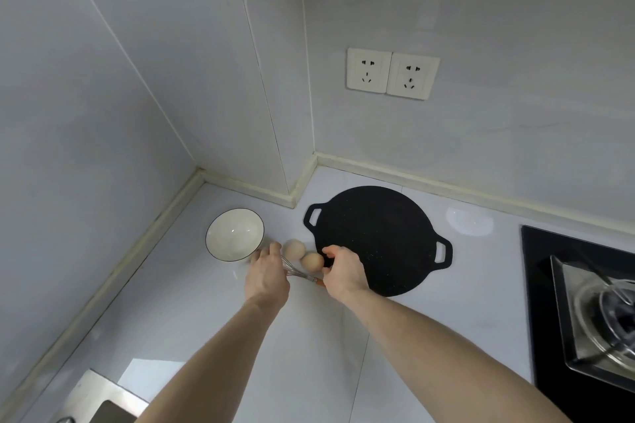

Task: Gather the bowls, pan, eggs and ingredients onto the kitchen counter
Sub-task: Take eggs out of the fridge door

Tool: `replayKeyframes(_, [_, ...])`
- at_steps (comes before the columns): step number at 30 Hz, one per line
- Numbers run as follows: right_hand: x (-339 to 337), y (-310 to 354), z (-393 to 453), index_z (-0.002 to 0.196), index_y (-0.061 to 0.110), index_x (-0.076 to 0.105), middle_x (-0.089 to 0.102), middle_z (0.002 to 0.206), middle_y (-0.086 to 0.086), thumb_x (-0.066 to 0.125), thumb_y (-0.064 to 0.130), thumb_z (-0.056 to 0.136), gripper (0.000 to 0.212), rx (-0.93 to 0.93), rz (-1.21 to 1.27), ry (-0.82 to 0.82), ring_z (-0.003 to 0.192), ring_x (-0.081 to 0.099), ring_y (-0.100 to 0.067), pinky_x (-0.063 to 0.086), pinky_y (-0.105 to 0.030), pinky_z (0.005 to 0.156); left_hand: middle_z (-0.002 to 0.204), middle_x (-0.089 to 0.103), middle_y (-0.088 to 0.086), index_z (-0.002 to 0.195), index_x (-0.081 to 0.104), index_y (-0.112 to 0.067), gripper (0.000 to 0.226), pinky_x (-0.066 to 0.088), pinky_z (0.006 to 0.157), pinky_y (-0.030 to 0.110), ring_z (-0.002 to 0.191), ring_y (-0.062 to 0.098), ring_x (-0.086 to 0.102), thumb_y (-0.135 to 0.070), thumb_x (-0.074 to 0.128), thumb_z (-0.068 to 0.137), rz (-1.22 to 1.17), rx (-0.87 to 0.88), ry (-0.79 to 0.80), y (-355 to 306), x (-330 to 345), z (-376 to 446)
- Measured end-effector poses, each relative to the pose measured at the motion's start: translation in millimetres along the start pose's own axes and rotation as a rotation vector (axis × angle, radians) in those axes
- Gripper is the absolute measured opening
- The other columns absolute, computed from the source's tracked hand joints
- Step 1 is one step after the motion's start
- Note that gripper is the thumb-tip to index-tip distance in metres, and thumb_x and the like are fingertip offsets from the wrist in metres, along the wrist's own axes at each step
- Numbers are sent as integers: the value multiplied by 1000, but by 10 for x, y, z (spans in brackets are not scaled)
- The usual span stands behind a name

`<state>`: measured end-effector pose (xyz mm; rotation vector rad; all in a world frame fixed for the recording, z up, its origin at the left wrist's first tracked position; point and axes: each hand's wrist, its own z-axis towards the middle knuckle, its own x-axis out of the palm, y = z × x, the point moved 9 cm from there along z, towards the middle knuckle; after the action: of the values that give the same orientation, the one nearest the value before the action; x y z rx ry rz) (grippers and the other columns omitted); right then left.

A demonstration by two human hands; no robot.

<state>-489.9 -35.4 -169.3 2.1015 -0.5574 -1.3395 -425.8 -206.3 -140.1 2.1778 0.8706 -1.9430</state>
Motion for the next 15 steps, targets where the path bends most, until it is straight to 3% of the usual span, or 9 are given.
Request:
replayKeyframes(9, [-254, -64, -494, 137, 24, 58, 57, 132, 7, 61, 9, 95, 45, -60, -26, 12, 115, 60, -15, 54, -33, 99, 125, 61, 2, 132, 51, -20, 42, 46, 91, 34, 125, 25, 46, -13, 63, 92, -217, 18, -49, -57, -317, -301])
replayKeyframes(15, [-561, -132, -1208, 132, 27, 61, 59, 125, 12, 63, 15, 94, 39, -103, 87, -49, 111, 60, -8, 53, -27, 99, 133, 58, -10, 128, 59, -25, 39, 46, 100, 32, 121, 21, 52, -17, 66, 90, -254, 257, -25, -318, -465, -954])
